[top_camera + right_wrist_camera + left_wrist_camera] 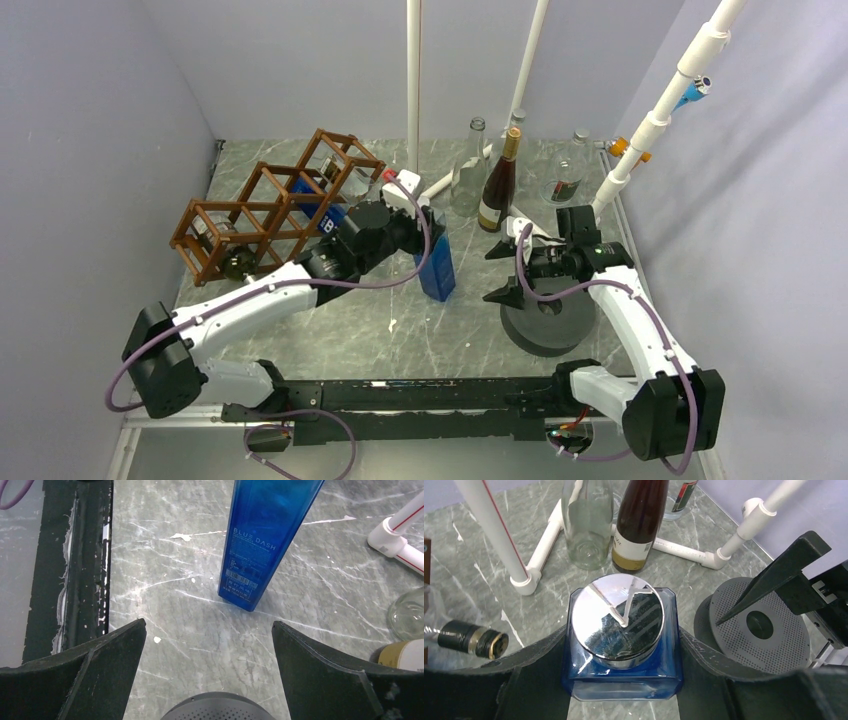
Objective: Take the wine bottle off the wine rack
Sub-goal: Place the wine bottle at the center of the board.
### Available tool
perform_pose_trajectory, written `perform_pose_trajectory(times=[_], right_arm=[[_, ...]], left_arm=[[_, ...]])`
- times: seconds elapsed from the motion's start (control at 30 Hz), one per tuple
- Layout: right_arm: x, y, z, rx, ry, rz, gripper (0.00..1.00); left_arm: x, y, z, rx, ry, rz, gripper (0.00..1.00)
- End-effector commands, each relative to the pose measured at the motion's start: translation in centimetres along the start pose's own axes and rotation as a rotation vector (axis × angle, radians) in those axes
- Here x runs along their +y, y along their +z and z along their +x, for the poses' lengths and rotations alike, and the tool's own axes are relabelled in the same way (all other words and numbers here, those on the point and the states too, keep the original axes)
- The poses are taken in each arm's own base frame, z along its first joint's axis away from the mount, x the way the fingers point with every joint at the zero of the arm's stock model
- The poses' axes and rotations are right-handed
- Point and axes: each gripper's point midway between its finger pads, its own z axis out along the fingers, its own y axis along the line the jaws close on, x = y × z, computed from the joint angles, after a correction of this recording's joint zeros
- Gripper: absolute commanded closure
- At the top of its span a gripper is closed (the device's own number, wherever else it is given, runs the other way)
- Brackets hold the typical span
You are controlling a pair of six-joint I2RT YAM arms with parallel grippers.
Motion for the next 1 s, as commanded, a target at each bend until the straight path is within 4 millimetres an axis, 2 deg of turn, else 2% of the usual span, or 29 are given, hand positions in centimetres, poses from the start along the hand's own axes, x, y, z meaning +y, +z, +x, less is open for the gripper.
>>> perform_pose_trajectory(times=[0.0, 0.23, 0.37, 0.97], right_arm=[[-0.3, -0.8, -2.3, -0.057, -0.077, 0.007, 0.00], [-0.7, -0.8, -1.8, -0.050, -0.064, 0.026, 0.00], [-0.8, -0.8, -1.7, -0.049, -0.060, 0.028, 0.00], [-1.3, -1.1, -1.5, -0.043, -0.049, 0.055, 0.00]], left_arm=[[-2.7, -0.7, -11.4, -0.308, 0.000, 0.125, 1.00], [-2.4, 1.5, -14.1, -0.341, 0.093, 0.121, 1.00], [-1.7, 2.9, -14.9, -0.332, 0.137, 0.113, 1.00], [0.9, 9.0, -16.9, -0.327, 0.293, 0.060, 1.00]])
